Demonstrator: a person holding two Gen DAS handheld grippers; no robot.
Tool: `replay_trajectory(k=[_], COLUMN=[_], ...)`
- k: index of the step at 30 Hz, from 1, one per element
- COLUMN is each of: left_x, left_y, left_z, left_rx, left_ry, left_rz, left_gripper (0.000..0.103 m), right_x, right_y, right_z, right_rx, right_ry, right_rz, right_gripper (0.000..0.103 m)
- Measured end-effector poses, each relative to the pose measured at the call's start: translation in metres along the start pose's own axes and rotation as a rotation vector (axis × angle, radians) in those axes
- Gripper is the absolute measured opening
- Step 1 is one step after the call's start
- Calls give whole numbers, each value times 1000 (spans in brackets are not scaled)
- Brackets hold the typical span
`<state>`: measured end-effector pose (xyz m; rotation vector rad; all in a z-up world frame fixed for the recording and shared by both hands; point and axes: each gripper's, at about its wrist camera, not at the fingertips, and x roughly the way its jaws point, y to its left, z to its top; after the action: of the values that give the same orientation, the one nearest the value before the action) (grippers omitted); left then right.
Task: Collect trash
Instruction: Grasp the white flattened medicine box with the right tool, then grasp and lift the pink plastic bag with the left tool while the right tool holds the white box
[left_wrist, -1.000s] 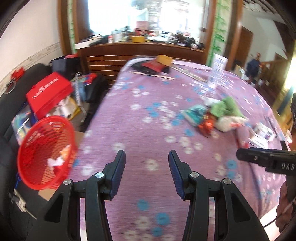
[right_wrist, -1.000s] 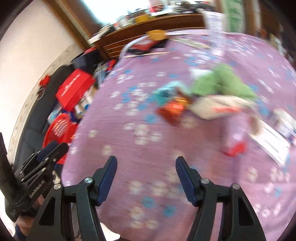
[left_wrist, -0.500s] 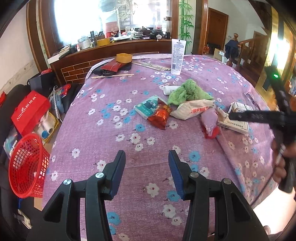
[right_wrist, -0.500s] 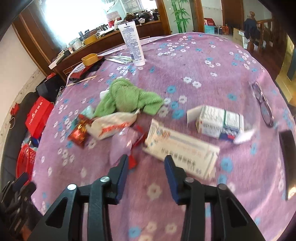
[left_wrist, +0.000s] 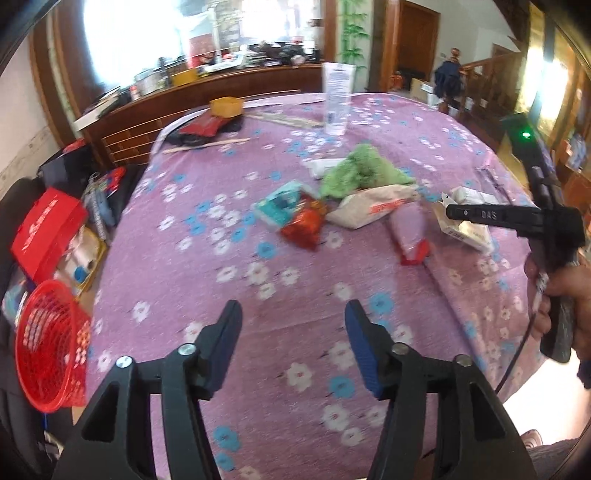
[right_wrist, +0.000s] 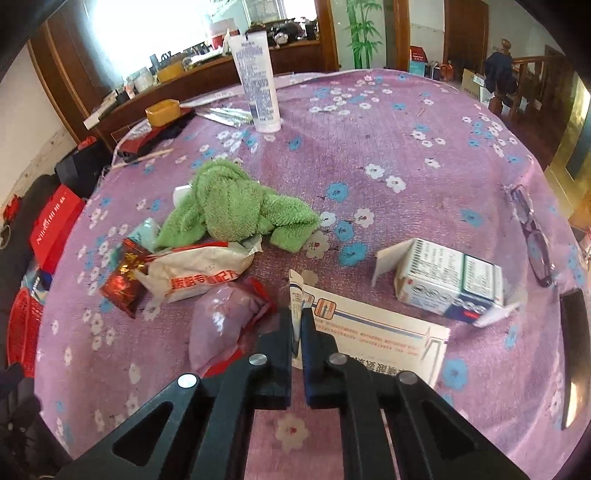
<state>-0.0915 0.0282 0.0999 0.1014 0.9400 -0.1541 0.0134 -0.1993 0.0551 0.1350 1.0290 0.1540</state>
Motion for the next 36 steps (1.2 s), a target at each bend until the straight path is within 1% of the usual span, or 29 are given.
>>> replay_trajectory(k=[2, 4, 6, 8, 10, 12, 13, 17, 19, 20, 21, 22, 23, 27, 30, 32, 33, 36], left_x=[5, 13, 25, 38, 60, 77, 90, 124, 137, 141, 146, 149, 153, 143, 119, 94, 87, 56], left_y=[-12, -29, -46, -58, -71, -76, -80, -89, -94, -96, -100, -103, -106, -107, -103, -97, -94, -79], left_z=[7, 17, 28, 37, 49, 57, 63, 72, 74, 75, 75, 75, 75, 69, 60, 50, 47, 32], left_rx=[23, 40, 54, 53, 47, 34, 23, 2, -12, -11, -4, 1, 3, -12, -20, -19, -21, -35], left_ry=[9, 13, 28, 36, 66, 88, 108, 162, 178, 180, 176, 176, 186, 163, 112, 60, 47, -6], left_rz=[-35, -82, -121, -138, -178, -187, -211, -232, -217, -224, -219, -209, -208, -203, -187, -148, -136, -66], left_gripper=[62, 62, 62, 62, 62, 62, 62, 61, 61, 60, 49, 41, 39, 35, 34, 34, 34, 35], right_x=[-19, -33, -47, -59, -70, -78, -83, -96, -99, -101, -102, -102, -103, -104, -101, -97, -95, -89], right_y=[-5, -10, -18, -25, -30, -35, -38, -51, -59, -62, -65, -67, -69, -68, -61, -53, -47, -26], right_z=[-8, -14, -23, -31, -39, -45, -48, -59, -63, -65, -66, -67, -67, -68, -66, -64, -63, -59], right_rx=[6, 19, 42, 54, 53, 44, 40, 46, 53, 55, 56, 56, 57, 48, 33, 19, 9, -26], right_ry=[-22, -34, -39, -44, -48, -50, -52, -54, -50, -48, -47, -47, -47, -50, -49, -45, -44, -37], right_rz=[8, 20, 45, 64, 77, 80, 80, 78, 77, 76, 75, 75, 77, 85, 101, 114, 123, 151], right_gripper=[5, 5, 5, 5, 5, 5, 5, 5, 5, 5, 5, 5, 5, 5, 5, 5, 5, 5])
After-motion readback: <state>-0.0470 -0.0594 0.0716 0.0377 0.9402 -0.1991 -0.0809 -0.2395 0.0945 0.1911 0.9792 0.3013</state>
